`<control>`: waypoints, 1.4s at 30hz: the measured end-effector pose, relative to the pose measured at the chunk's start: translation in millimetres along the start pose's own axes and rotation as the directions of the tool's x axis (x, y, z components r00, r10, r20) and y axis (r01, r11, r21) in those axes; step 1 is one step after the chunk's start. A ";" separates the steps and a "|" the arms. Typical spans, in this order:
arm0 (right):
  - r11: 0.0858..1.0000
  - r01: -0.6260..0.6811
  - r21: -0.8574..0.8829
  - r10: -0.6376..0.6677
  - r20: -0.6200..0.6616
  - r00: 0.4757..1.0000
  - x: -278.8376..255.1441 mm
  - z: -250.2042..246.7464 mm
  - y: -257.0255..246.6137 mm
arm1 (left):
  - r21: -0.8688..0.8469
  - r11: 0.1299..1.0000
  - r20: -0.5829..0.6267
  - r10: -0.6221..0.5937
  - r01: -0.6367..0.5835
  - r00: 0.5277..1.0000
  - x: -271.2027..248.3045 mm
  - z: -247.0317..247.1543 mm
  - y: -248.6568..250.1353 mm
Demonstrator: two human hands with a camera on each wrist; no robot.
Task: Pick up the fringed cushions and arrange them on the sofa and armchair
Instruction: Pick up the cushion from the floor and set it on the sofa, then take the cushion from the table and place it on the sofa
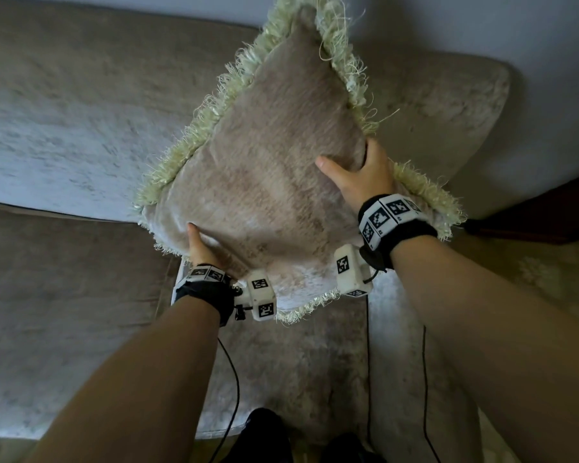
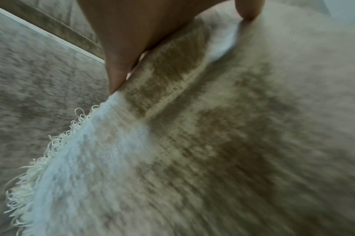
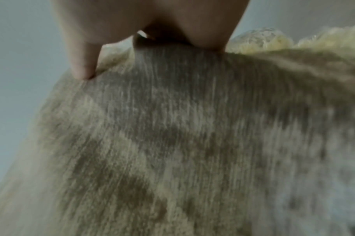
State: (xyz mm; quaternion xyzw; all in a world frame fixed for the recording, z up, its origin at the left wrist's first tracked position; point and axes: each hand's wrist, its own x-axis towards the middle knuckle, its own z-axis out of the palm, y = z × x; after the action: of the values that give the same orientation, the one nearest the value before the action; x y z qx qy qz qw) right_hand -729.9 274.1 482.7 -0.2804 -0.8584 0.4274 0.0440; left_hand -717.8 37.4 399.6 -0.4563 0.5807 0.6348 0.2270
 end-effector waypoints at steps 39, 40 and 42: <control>0.881 0.418 0.221 -0.456 0.165 0.875 -165.1 -239.6 -173.3 | 0.290 0.467 0.080 0.858 -0.835 0.508 -417.1 -14.3 88.5; 0.872 0.434 0.228 -0.474 0.167 0.865 -174.2 -242.9 -178.6 | 0.286 0.459 0.063 0.867 -0.841 0.495 -427.4 -22.3 86.5; 0.852 0.465 0.239 -0.509 0.170 0.844 -194.1 -247.5 -189.1 | 0.277 0.443 0.029 0.883 -0.852 0.469 -446.4 -40.6 81.9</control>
State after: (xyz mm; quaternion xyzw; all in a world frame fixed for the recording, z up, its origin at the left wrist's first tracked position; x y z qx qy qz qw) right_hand -572.9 258.6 814.1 0.0037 -0.8562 0.5105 0.0796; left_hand -557.6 88.7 823.0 -0.0984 0.8202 0.5528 -0.1091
